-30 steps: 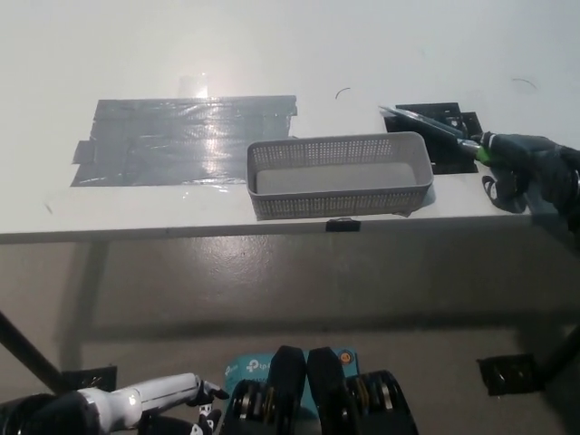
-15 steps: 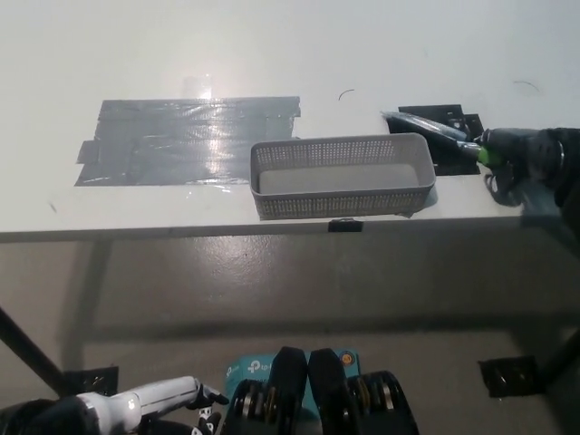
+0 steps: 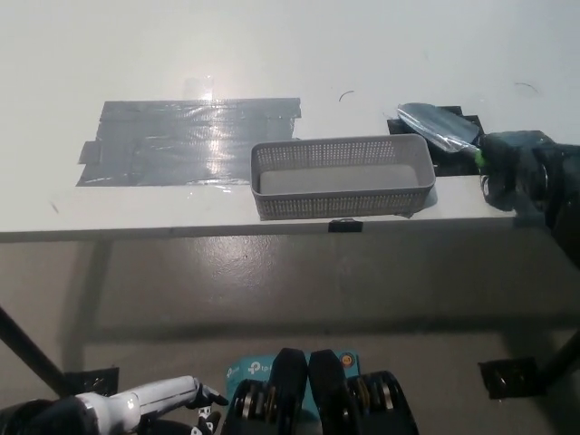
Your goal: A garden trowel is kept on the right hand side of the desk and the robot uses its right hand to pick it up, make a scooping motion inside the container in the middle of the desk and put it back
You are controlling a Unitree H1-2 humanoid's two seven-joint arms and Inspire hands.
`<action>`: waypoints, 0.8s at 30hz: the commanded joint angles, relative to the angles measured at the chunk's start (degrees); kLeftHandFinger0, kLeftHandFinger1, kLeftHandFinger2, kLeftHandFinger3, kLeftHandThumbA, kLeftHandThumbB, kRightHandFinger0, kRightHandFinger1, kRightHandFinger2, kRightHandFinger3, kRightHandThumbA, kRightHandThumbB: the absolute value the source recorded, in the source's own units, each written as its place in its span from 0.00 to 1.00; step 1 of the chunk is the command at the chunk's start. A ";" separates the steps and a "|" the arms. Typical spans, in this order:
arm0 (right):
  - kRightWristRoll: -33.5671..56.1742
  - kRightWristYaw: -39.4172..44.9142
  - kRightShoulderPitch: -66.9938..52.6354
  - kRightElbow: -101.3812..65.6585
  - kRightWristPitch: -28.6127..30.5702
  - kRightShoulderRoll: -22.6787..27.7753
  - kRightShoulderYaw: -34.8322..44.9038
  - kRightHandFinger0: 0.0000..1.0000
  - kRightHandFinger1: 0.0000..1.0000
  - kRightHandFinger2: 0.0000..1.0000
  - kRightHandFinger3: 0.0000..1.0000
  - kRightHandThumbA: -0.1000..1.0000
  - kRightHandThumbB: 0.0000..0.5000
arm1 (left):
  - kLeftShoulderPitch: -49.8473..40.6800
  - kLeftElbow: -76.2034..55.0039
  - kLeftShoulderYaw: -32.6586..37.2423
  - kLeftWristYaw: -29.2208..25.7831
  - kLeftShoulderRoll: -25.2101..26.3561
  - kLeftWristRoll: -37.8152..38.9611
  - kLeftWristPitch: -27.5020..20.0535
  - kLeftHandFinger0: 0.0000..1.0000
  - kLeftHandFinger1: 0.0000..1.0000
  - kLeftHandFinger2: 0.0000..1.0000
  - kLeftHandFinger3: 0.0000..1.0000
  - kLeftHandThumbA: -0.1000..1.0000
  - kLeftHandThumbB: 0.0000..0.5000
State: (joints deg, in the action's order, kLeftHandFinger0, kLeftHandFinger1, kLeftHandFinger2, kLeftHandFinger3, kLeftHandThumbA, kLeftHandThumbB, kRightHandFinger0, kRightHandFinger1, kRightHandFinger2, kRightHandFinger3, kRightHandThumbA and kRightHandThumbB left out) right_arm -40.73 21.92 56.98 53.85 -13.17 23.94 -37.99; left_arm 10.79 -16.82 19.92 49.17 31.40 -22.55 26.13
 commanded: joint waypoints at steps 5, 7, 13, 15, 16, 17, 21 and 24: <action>-2.69 -0.92 -12.94 -3.44 -6.02 0.50 -0.99 0.41 0.64 0.57 1.00 0.22 0.00 | 0.82 -2.14 -1.72 0.83 0.52 0.75 0.80 1.00 1.00 0.91 1.00 1.00 1.00; -2.13 -4.98 -14.16 -3.77 -6.27 -0.15 0.85 0.30 0.47 0.47 0.99 0.26 0.00 | 1.01 -2.16 -1.61 0.87 0.71 0.50 0.80 1.00 1.00 0.91 1.00 1.00 1.00; -1.26 -19.32 -18.33 -3.72 -3.02 -2.12 6.62 0.00 0.38 0.65 0.45 0.20 0.00 | 0.98 -2.38 -1.96 1.19 0.55 0.64 0.80 1.00 1.00 0.89 1.00 1.00 1.00; -0.94 -21.51 -19.32 -4.23 -2.24 -2.47 8.07 0.05 0.42 0.77 0.52 0.13 0.00 | 0.96 -2.57 -1.98 1.36 0.53 0.31 0.80 1.00 1.00 0.90 1.00 1.00 1.00; -0.90 -22.38 -19.60 -4.05 -1.71 -2.67 8.69 0.05 0.43 0.76 0.57 0.12 0.00 | 1.07 -2.60 -1.62 1.10 0.74 0.38 0.80 1.00 1.00 0.89 1.00 1.00 1.00; -0.80 -23.39 -19.95 -3.87 -1.71 -3.07 9.45 0.07 0.42 0.70 0.66 0.13 0.00 | 1.03 -2.66 -1.66 1.09 0.71 0.26 0.80 1.00 1.00 0.89 1.00 1.00 1.00; 0.46 -27.67 -21.61 -4.45 2.63 -3.64 12.21 0.17 0.41 0.52 0.73 0.00 0.05 | 1.09 -2.55 -1.81 1.45 0.57 0.23 0.80 1.00 1.00 0.91 1.00 1.00 1.00; 0.69 -30.63 -21.96 -3.67 4.98 -3.95 13.45 0.00 0.28 0.44 0.73 0.00 0.00 | 1.15 -2.85 -1.76 1.20 0.88 0.19 0.80 1.00 1.00 0.90 1.00 1.00 1.00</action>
State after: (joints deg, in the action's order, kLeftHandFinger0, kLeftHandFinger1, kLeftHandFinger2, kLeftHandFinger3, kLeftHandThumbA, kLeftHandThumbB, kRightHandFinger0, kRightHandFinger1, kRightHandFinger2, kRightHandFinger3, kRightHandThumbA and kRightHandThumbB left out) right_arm -42.58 -7.47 41.79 46.57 -11.57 21.12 -24.50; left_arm 10.88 -17.73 18.61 49.90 31.22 -22.53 26.13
